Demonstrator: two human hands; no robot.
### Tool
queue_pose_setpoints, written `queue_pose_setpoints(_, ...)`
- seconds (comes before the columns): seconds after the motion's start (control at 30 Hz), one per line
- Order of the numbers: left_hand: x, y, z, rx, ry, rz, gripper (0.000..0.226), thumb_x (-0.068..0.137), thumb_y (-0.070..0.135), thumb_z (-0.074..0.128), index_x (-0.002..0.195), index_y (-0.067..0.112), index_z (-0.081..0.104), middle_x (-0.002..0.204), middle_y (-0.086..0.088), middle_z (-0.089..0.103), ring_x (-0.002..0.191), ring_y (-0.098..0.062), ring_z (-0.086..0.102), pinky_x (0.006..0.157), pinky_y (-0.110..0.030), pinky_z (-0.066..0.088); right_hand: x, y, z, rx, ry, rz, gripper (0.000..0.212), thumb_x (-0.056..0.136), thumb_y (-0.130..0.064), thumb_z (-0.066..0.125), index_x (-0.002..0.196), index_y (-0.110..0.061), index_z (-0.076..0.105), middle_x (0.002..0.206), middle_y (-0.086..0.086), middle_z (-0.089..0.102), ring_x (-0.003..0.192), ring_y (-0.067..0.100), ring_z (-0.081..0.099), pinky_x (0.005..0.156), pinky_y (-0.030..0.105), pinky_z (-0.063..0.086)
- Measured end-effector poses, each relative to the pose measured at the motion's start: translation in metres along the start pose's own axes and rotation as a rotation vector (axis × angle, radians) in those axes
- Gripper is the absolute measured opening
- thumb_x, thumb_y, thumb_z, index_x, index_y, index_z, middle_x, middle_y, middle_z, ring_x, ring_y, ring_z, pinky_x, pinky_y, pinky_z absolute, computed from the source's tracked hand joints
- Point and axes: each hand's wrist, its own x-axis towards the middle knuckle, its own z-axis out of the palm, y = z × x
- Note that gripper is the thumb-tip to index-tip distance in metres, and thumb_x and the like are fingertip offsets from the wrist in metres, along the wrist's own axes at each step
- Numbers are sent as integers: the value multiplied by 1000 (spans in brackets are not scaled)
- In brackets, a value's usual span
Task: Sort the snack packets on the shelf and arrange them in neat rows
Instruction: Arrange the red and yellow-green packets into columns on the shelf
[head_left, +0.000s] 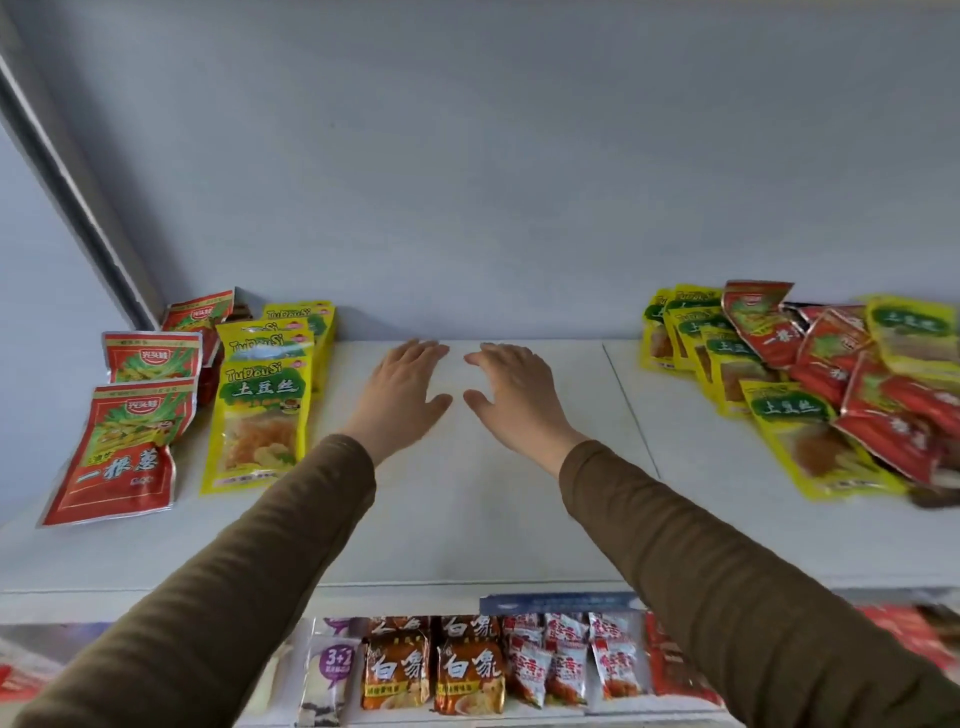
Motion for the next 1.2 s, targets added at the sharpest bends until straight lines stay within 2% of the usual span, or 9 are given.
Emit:
queue_pose_setpoints(0.33, 24, 175, 76, -61, -77, 21, 69, 98, 35, 64, 158, 18, 35, 166, -2, 32, 156, -25, 19, 127, -39, 17, -82, 157, -79, -131, -50, 19, 50, 98, -41, 55, 145, -26, 48, 157, -1, 40, 146, 23, 30, 119, 47, 21)
queue_pose_setpoints(0.47, 31, 229, 96, -106, -101, 17, 70, 97, 33, 66, 158, 17, 36, 165, -4, 34, 155, -26, 21, 125, -39, 20, -99, 208, -108, -155, -27, 25, 49, 96, -40, 58, 142, -24, 53, 152, -1, 46, 143, 25, 34, 116, 45, 25)
queue_pose_setpoints(0.73, 63, 289, 122, -171, -134, 85, 69, 97, 33, 68, 157, 17, 38, 163, -4, 36, 151, -27, 27, 124, -40, 24, -115, 279, -140, -114, 34, 81, 45, 97, -36, 61, 138, -20, 56, 144, 2, 53, 136, 27, 42, 114, 42, 30)
queue_pose_setpoints(1.0, 94, 350, 150, -343, -164, 128, 69, 96, 30, 70, 156, 17, 38, 161, -6, 40, 151, -27, 29, 121, -39, 23, -135, 346, -177, -46, 93, 240, 44, 102, -42, 51, 141, -21, 52, 145, 0, 53, 138, 24, 41, 116, 43, 31)
queue_pose_setpoints(1.1, 107, 377, 158, -390, -193, 145, 74, 95, 37, 70, 157, 20, 35, 158, -4, 42, 146, -25, 36, 117, -38, 30, -143, 381, -201, 13, 66, 313, 52, 101, -48, 51, 146, -24, 46, 151, 0, 47, 143, 25, 36, 116, 45, 31)
queue_pose_setpoints(1.2, 120, 405, 169, -415, -212, 160, 78, 94, 46, 69, 159, 25, 31, 160, -2, 39, 147, -24, 36, 120, -48, 32, -151, 421, -224, 91, 21, 399, 63, 96, -56, 55, 151, -30, 38, 156, -1, 39, 146, 24, 31, 114, 47, 33)
